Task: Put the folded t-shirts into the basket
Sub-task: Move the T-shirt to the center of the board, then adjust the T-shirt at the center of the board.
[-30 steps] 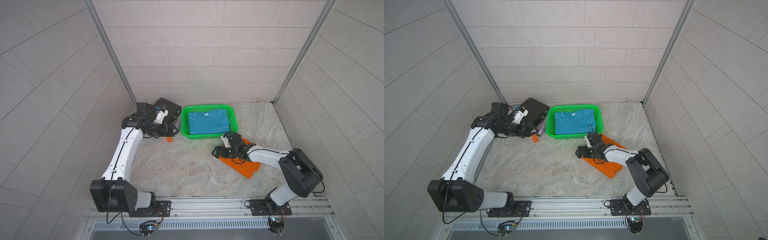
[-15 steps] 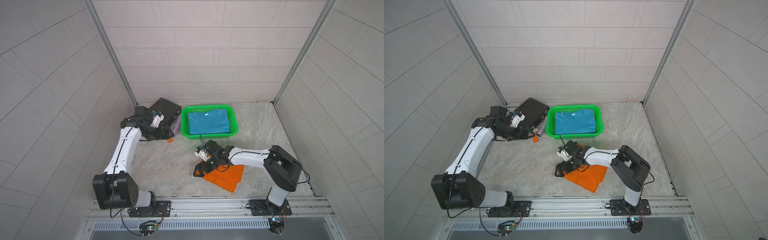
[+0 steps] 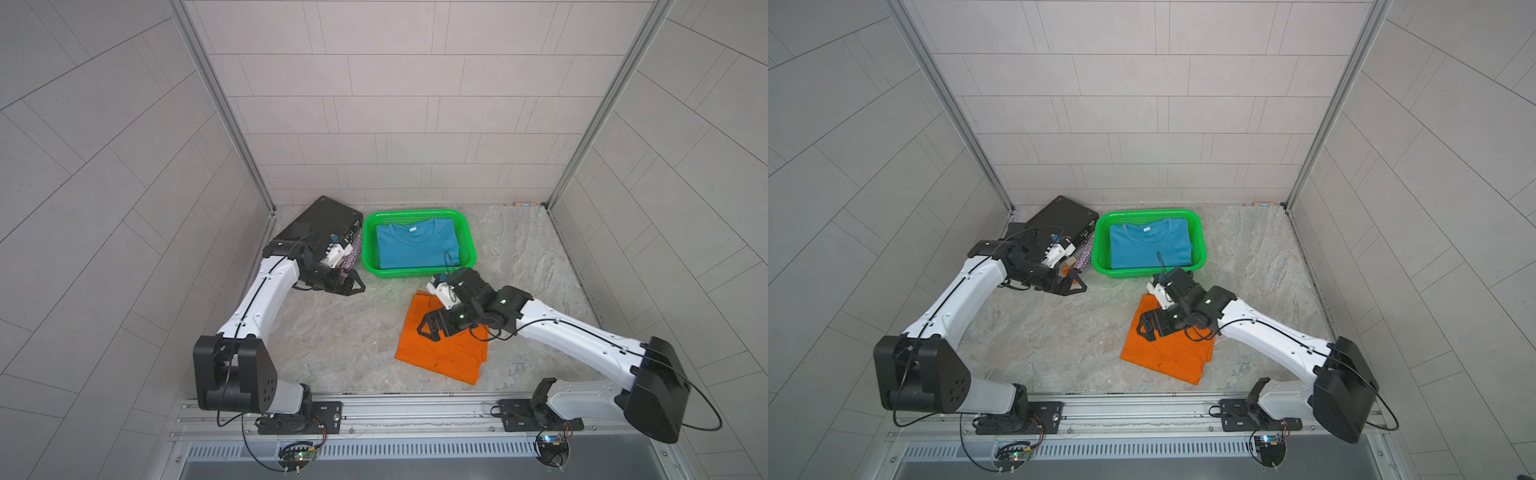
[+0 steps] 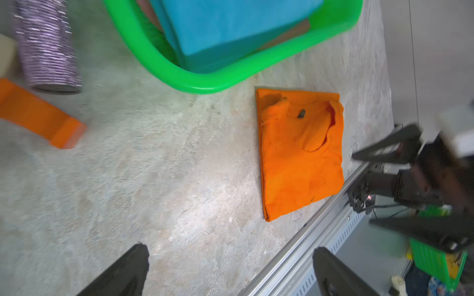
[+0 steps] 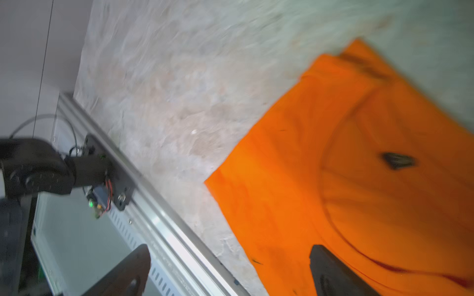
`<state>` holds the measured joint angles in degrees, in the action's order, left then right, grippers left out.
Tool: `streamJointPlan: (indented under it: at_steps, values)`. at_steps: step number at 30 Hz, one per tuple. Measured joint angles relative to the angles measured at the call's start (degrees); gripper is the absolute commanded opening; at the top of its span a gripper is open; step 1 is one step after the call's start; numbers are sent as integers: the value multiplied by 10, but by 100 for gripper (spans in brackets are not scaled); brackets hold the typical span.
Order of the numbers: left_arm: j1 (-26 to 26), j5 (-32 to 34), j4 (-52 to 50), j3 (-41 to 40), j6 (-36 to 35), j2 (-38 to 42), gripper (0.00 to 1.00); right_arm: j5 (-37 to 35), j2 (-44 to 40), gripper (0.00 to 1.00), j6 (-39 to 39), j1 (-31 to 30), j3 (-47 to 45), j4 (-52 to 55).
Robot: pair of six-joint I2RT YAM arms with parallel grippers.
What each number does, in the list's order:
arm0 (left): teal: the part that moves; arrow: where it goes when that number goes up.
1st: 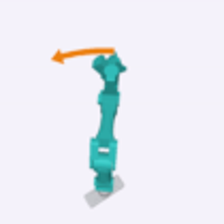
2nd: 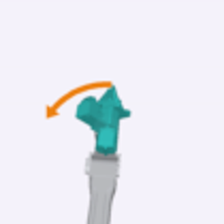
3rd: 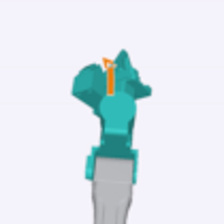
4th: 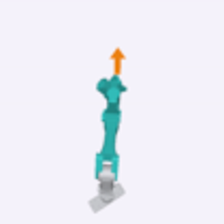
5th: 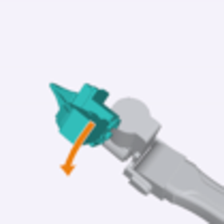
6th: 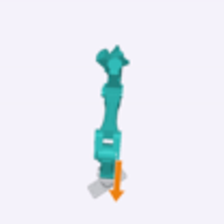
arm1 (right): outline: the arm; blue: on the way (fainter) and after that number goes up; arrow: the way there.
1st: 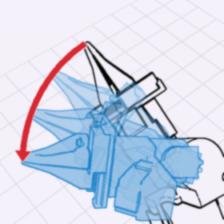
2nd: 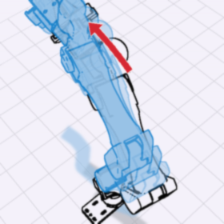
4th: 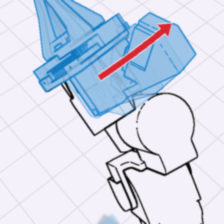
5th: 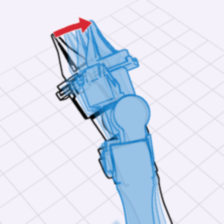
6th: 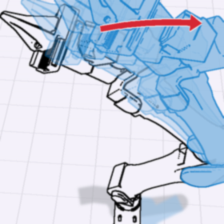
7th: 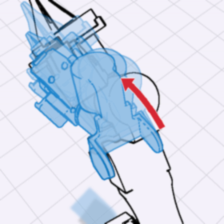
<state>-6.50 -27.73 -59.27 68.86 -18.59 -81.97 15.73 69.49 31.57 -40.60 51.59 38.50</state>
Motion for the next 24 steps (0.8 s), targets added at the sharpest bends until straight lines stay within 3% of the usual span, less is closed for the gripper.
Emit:
streamJointPlan:
  at_steps: [4, 6, 17, 24]
  values:
    - [-83, 19, 9, -24, -27, -7, 100, -16, -49, 100, 32, 140, -88, 9]
    - [-116, 25, 14, -30, -39, -19, 100, -5, -51, 98, 35, 169, -112, 15]
    - [-219, 92, 59, -54, -59, -106, 100, 66, 60, 94, 36, 223, -108, -53]
    - [-223, 106, 74, -69, -66, -108, 100, 54, 94, 97, 32, 236, -108, -79]
